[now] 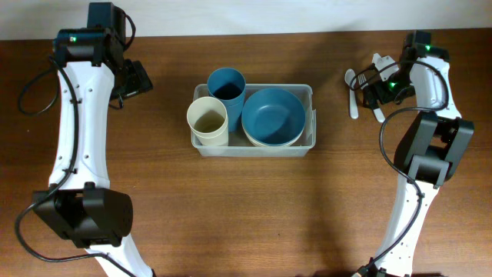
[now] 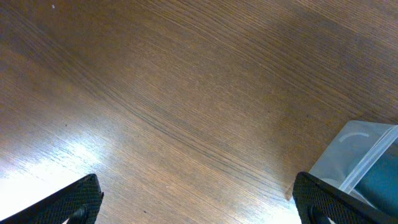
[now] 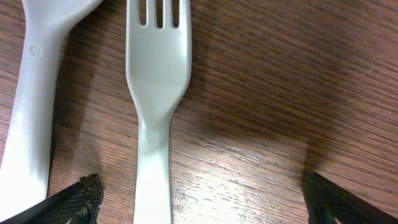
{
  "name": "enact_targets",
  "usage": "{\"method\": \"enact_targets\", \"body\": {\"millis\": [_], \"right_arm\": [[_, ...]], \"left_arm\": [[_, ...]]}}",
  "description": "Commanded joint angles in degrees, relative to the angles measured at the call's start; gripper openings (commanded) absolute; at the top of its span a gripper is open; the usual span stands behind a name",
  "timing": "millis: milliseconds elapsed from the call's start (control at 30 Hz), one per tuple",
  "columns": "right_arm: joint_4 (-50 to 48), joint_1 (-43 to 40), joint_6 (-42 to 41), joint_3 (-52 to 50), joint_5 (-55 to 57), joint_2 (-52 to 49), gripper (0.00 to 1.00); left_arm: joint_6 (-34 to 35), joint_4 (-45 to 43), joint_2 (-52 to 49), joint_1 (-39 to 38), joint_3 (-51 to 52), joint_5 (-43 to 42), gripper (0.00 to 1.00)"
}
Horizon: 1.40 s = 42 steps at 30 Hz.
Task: Pack container
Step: 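Lift the fork with the right gripper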
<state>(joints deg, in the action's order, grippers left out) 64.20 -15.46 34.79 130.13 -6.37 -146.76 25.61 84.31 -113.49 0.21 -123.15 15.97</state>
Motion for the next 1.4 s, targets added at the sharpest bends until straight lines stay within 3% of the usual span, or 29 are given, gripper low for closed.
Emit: {"method": "enact_targets", "body": {"millis": [0,167,500,700,1133,1367], "right_arm": [[0.42,0.2,0.42,0.26,-0.66,-1.9,0.96],[1.11,1.38,1.49,0.26,2.6,-1.9,0.95],[0.87,3.41,1.88,0.26,2.91,-1.9,0.76],[0.85,3.45,1.86,0.26,2.95,-1.9,0.74],[-0.02,3.45,1.81,0.26,2.95,-1.9,0.36],[-0.17,3.45,1.36,0.28,2.95,-1.9,0.24]], "left_arm": [[0.66,-0.13,-0.46,0.33,0.22,0.79,1.0],[0.66,-0.13,-0.46,0.33,0.22,0.81,1.0],[0.66,-0.13,-0.46,0.33,0.22,0.79,1.0],[0.66,-0.13,-0.46,0.35,0.22,0.79,1.0],[0.66,-0.11,-0.46,0.35,0.22,0.79,1.0],[0.66,-0.13,-0.46,0.33,0.22,0.79,1.0]]}}
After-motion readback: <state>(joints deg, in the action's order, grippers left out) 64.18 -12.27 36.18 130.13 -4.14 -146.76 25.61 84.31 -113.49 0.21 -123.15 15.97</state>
